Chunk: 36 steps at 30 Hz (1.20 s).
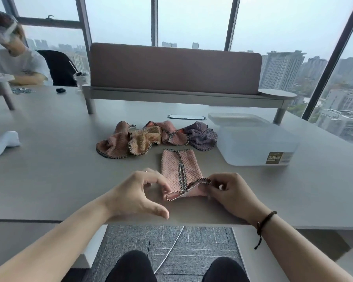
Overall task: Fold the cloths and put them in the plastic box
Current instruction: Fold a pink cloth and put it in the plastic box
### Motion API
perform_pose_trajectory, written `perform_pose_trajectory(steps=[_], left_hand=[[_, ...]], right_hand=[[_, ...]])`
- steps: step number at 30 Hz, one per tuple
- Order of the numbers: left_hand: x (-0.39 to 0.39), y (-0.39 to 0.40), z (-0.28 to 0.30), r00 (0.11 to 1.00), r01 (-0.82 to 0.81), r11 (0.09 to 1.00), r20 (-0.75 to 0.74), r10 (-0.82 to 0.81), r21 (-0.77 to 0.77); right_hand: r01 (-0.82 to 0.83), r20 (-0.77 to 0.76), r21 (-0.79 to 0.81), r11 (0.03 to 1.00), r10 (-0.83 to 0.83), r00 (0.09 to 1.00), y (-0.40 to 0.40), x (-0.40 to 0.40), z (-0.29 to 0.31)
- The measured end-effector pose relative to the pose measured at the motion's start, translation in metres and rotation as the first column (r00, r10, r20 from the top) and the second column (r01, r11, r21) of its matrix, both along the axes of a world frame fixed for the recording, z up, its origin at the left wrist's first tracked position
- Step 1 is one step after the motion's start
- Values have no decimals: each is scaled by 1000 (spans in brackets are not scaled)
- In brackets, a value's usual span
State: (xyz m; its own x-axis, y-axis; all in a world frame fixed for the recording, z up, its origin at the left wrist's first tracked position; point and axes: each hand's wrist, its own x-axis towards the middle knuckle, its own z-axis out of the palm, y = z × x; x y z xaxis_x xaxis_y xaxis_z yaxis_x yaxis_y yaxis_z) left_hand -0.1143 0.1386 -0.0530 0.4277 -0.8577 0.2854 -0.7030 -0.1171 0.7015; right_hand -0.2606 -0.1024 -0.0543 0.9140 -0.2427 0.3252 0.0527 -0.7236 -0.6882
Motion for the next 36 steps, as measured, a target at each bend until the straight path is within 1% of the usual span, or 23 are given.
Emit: perform_pose_trajectory(steps=[1,3,5,7,11,12,15,17,21,22,23,26,28,29,31,33,36], left_hand=[[0,-2,-2,999,-31,999,13,32,-10],[-1,-8,-5,996,-91,994,-9,91,-53],[-4,-15,-4,995,-95,991,-48,90,-96],[-5,-21,-3,994,-103,988,-54,98,-114],[1,-29,-7,967,-255,962,-18,255,-99],[2,-30,-8,962,-273,958,-3,274,-92],[-1,-35,-7,945,-314,947,73,319,-66],[-3,-36,-6,932,-341,938,110,345,-56],[-4,-34,-8,922,-370,927,104,374,-56],[-4,-32,-10,914,-379,924,134,383,-57],[-3,-31,-12,898,-387,919,196,394,-74],[-4,-29,-13,812,-335,926,445,378,-176],[-8,-29,-11,776,-219,952,553,304,-216],[-10,-29,-11,778,-154,966,577,248,-207],[-10,-29,-12,821,-84,984,549,159,-159],[-10,-28,-12,865,-92,988,482,141,-123],[-8,-27,-14,884,-107,991,448,130,-77]], right_hand=[[10,-1,31,999,-10,1000,1,2,1],[23,-2,89,996,-23,1000,3,6,1],[33,8,131,991,-34,999,4,10,0],[65,14,153,986,-68,998,4,15,-2],[157,19,92,983,-159,987,2,24,-6],[174,16,64,983,-176,984,2,25,-7],[213,-3,0,977,-213,977,5,28,-7],[219,-10,-12,976,-219,976,6,27,-5],[211,3,-3,978,-211,978,6,23,-4],[218,8,-15,976,-218,976,6,23,-4],[228,15,-35,973,-228,974,7,22,-4],[254,60,-103,962,-249,967,9,21,-5],[246,77,-124,961,-238,968,9,21,-7],[238,76,-129,963,-230,970,8,21,-8],[233,80,-145,962,-223,971,7,21,-9],[233,73,-174,957,-224,972,7,20,-9],[227,20,-248,942,-230,973,7,19,-8]])
